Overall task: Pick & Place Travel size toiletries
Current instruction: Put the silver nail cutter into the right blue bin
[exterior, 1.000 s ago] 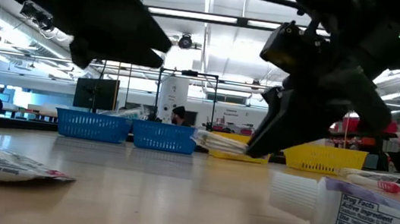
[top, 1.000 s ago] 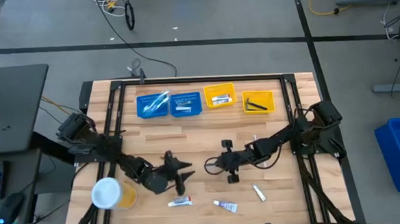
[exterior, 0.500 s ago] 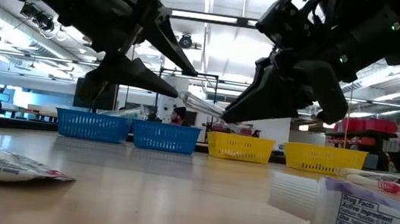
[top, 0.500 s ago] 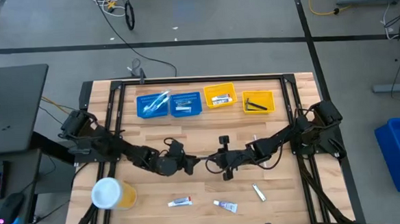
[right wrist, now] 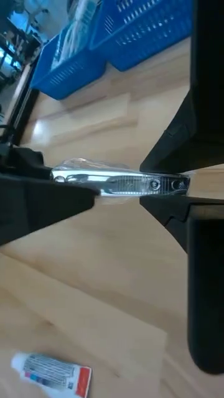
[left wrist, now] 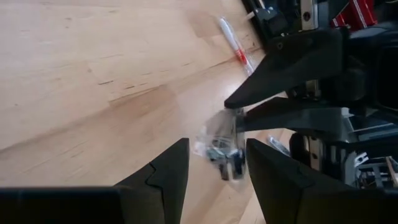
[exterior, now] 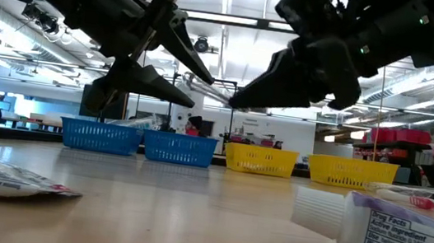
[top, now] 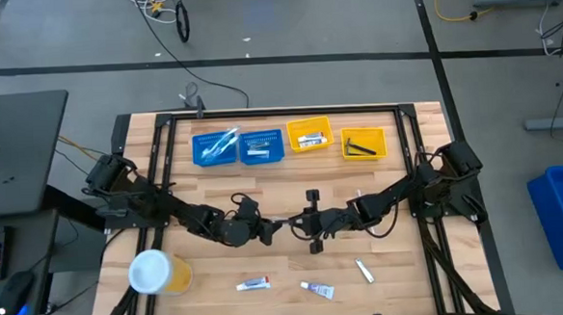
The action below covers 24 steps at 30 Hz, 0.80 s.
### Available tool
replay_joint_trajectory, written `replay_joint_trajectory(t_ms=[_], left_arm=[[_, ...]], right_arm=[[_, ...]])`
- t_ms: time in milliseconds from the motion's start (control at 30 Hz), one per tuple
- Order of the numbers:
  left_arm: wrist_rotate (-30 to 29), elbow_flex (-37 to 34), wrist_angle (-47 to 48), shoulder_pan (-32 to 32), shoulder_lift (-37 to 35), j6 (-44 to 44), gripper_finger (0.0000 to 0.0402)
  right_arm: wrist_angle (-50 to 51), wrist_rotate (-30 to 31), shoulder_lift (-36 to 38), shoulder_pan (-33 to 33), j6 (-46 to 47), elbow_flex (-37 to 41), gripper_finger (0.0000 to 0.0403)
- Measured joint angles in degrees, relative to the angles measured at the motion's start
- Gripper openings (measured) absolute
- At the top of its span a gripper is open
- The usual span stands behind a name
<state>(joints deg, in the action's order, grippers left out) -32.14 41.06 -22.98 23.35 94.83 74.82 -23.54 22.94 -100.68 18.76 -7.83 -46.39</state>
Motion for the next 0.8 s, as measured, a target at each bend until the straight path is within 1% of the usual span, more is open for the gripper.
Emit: replay_joint_trajectory(t_ms=[100, 367, 500, 600, 800], left_arm=[[-0.2, 0.0, -0.2, -0.09, 0.0, -0.03, 0.0161], [-0.03, 0.04, -0.83, -0.58, 0.0, -0.78, 0.0098], [0.1, 0.09, -1.06, -0.61, 0.02, -0.91, 0.0079], [0.09, 0.09, -1.18, -0.63, 0.02, -1.4, 0.008], [0.44, 0.06, -0.92, -0.66, 0.02, -3.01, 0.0114]], right_arm=[[-1.61, 0.0, -0.04, 0.0, -0.81, 0.04, 0.0057], [-1.31, -0.22, -0.04, -0.04, -2.11, 0.04, 0.0057], [-0.95, -0.26, -0.04, -0.04, -2.19, 0.04, 0.0059], [-0.89, -0.29, -0.04, -0.04, -2.19, 0.04, 0.0059], [-0.78, -0.53, -0.04, 0.0, -2.12, 0.04, 0.0059]])
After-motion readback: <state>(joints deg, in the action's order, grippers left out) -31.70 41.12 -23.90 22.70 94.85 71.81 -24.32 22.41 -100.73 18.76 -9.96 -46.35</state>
